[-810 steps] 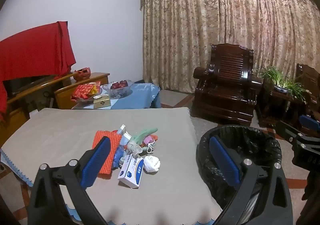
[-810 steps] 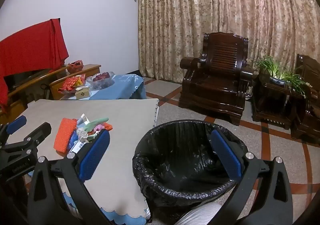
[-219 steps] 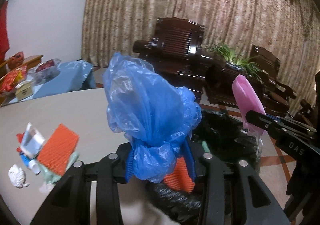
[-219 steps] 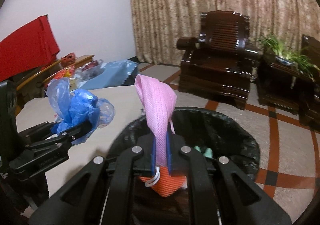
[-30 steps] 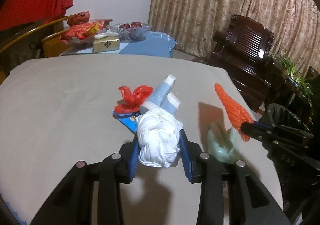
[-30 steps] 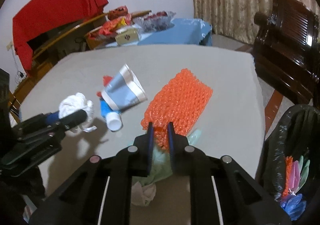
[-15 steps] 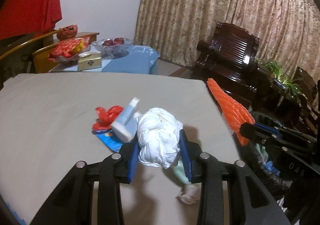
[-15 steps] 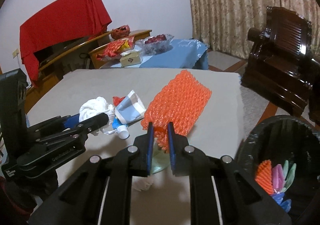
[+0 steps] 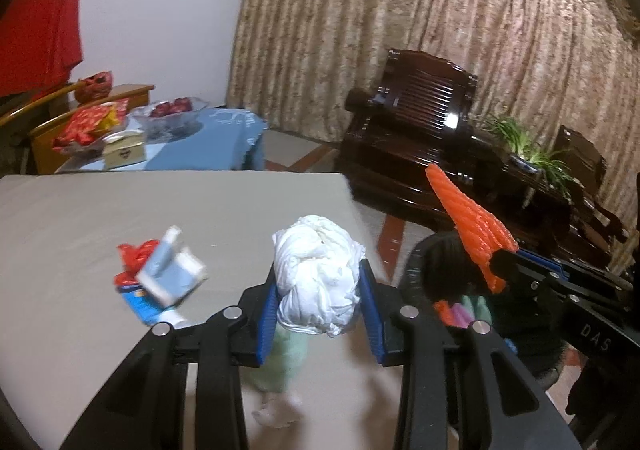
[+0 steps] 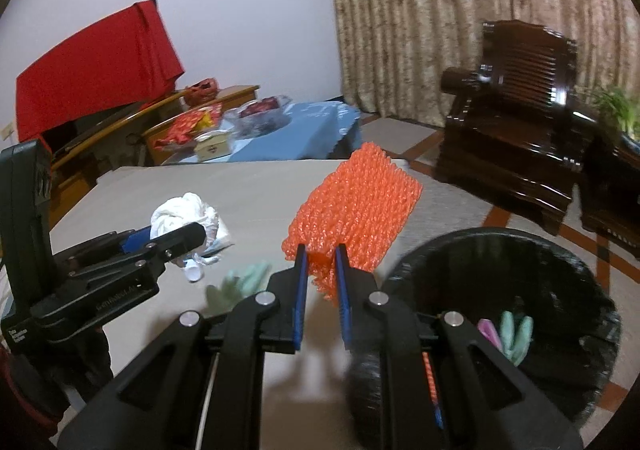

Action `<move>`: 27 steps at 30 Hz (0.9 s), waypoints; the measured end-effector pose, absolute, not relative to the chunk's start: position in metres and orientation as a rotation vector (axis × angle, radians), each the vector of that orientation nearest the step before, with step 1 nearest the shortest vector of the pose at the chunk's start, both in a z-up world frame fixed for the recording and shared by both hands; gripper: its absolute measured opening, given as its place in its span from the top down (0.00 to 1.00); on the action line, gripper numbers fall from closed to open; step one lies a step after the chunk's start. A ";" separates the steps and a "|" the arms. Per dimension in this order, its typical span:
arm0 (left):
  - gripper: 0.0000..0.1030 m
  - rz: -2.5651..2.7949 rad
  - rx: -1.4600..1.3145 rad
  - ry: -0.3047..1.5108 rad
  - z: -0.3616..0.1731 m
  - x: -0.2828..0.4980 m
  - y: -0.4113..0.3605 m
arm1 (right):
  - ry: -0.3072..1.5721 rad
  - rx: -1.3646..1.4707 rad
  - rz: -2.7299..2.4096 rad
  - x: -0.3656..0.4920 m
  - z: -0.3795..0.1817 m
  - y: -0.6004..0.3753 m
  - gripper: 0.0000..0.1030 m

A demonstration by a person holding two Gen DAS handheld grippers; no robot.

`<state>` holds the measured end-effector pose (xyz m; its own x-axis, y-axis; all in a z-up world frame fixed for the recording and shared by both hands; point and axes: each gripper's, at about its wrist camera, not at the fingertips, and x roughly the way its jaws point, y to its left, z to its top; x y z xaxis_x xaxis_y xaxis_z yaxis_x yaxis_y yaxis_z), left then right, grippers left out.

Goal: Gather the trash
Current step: 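Carry the white tissue and orange scrubber over the bin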

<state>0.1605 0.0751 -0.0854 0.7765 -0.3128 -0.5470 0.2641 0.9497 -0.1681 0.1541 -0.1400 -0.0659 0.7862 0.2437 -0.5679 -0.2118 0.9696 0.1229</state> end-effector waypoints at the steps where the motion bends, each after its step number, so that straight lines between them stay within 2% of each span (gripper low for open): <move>1: 0.64 -0.323 -0.080 0.605 -0.085 0.161 0.069 | 0.616 0.056 0.233 0.152 -0.065 -0.147 0.88; 16: 0.64 -0.508 -0.017 0.595 -0.083 0.170 -0.051 | 0.600 0.088 0.067 0.127 -0.070 -0.243 0.88; 27: 0.64 -0.594 0.029 0.612 -0.096 0.181 -0.124 | 0.632 0.109 -0.014 0.116 -0.094 -0.296 0.88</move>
<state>0.1806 -0.1238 -0.0958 0.6581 -0.5160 -0.5484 0.5329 0.8337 -0.1448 0.1160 -0.2963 -0.0939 0.8072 0.0202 -0.5900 0.0463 0.9942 0.0974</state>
